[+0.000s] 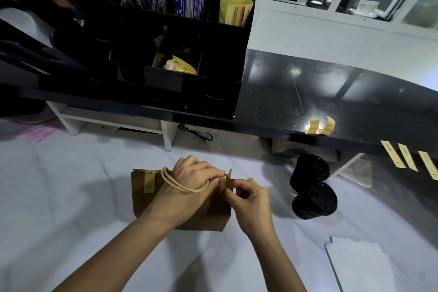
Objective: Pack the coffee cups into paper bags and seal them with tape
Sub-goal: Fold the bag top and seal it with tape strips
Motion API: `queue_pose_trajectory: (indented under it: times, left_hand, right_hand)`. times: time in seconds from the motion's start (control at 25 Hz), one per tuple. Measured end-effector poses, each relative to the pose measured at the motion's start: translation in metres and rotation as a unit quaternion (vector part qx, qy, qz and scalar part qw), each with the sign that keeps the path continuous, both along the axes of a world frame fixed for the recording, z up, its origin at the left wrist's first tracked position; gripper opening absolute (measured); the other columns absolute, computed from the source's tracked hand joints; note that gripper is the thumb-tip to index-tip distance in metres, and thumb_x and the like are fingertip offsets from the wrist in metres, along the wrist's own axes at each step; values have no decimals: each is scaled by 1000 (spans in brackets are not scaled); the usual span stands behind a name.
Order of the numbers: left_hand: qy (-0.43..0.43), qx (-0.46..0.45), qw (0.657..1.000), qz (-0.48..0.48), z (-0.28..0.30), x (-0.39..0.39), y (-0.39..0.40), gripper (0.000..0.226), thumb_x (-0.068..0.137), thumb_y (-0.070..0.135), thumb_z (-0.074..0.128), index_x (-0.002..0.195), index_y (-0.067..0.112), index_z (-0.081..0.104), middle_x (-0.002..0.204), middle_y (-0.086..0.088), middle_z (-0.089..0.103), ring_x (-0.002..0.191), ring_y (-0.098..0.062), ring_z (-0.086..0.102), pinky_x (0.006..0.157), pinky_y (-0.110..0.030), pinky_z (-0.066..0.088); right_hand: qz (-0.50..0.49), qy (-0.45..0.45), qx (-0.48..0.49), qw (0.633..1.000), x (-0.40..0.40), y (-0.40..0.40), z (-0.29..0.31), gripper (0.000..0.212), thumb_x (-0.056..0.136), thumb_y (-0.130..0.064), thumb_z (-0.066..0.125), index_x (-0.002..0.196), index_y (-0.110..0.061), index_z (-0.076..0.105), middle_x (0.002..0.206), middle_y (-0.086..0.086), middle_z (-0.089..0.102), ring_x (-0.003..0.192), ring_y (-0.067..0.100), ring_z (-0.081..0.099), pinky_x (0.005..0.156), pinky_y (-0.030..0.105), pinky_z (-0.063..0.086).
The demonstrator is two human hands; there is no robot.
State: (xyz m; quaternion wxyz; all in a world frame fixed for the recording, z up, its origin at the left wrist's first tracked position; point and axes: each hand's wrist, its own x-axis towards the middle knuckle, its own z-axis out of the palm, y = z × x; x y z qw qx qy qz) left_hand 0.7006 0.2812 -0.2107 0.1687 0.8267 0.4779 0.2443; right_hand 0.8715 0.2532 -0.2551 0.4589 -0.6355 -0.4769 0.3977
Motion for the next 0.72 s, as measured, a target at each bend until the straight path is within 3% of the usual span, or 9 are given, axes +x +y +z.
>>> queue_pose_trajectory:
  times: [0.08, 0.16, 0.24, 0.32, 0.4, 0.52, 0.6, 0.72]
  left_hand:
    - [-7, -19, 999, 27, 0, -2, -9, 48, 100, 28, 53, 147, 36, 44, 129, 18, 54, 120, -2, 41, 105, -26, 38]
    - [-27, -31, 998, 52, 1, -7, -20, 58, 101, 31, 52, 154, 39, 30, 138, 21, 42, 129, 3, 35, 108, -19, 31]
    - [-60, 0, 996, 65, 1, -14, -34, 54, 101, 28, 51, 152, 33, 37, 140, 17, 44, 132, 2, 40, 109, -13, 30]
    - [-90, 67, 990, 87, 1, -24, -47, 44, 97, 20, 52, 141, 20, 54, 131, 8, 57, 122, -5, 53, 105, -10, 36]
    - [-120, 140, 974, 130, 0, -36, -58, 31, 93, 12, 54, 121, 12, 67, 113, 5, 65, 105, -9, 61, 95, -13, 44]
    - [-160, 173, 950, 205, -5, -53, -69, 17, 89, 13, 56, 103, 13, 67, 96, 8, 62, 91, -13, 58, 82, -23, 49]
    - [-193, 142, 932, 273, -14, -63, -75, 16, 90, 10, 61, 105, 15, 60, 97, 8, 56, 89, -16, 54, 74, -34, 52]
    - [-239, 70, 906, 343, -27, -72, -82, 41, 86, 2, 69, 117, 21, 51, 109, 9, 49, 97, -16, 50, 74, -39, 55]
  right_hand:
    - [-1, -11, -4, 1000, 0, -1, -1, 10, 80, -23, 86, 79, -32, 81, 68, -11, 44, 57, 6, 39, 54, 17, 34]
    - [4, -16, -3, 1000, -1, -3, -2, 9, 82, -23, 84, 79, -30, 80, 68, -6, 45, 58, 6, 39, 54, 17, 34]
    - [5, -18, 5, 1000, -2, -6, -3, 8, 82, -23, 83, 78, -28, 78, 68, -6, 47, 59, 6, 40, 55, 17, 34]
    - [4, -24, 8, 1000, -2, -9, -5, 7, 81, -25, 83, 82, -29, 77, 71, -6, 50, 60, 7, 43, 57, 19, 37]
    - [5, -39, 8, 999, -3, -12, -7, 14, 81, -27, 83, 92, -32, 76, 77, -4, 54, 61, 8, 47, 58, 22, 42]
    - [-8, -45, 8, 999, -2, -18, -13, 28, 81, -31, 84, 105, -35, 70, 87, -1, 62, 68, 13, 57, 58, 21, 46]
    - [-21, -47, 8, 999, -2, -23, -17, 33, 81, -35, 83, 109, -37, 66, 96, -1, 64, 78, 13, 62, 62, 20, 48]
    - [-15, -43, -21, 999, -2, -31, -20, 44, 82, -40, 81, 120, -35, 60, 112, -4, 63, 98, 11, 63, 70, 21, 50]
